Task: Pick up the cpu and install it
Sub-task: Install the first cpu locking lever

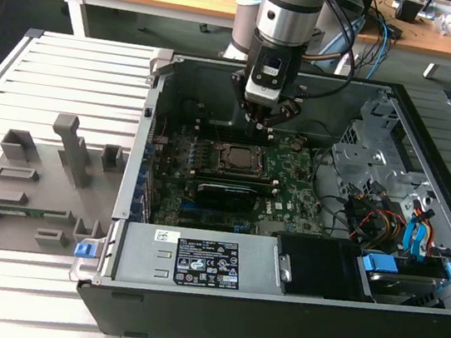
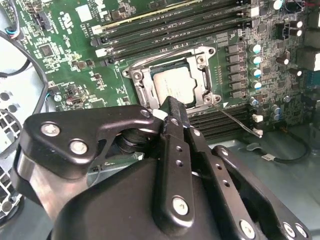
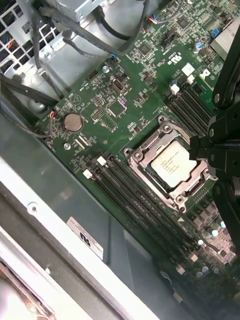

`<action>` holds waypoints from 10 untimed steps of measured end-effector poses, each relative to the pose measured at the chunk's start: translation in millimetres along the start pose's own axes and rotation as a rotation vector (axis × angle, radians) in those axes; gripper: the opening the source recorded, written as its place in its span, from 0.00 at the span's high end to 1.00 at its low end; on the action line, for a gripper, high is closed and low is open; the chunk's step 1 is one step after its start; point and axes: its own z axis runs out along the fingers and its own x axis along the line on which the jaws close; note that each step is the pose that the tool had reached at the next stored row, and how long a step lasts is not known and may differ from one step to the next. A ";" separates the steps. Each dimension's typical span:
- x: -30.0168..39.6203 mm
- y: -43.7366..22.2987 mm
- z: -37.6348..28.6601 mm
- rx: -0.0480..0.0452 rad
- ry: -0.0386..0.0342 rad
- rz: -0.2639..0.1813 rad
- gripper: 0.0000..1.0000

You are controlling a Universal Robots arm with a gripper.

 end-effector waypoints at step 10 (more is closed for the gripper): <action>0.0 0.0 0.0 -0.0023 -0.0045 -0.104 0.89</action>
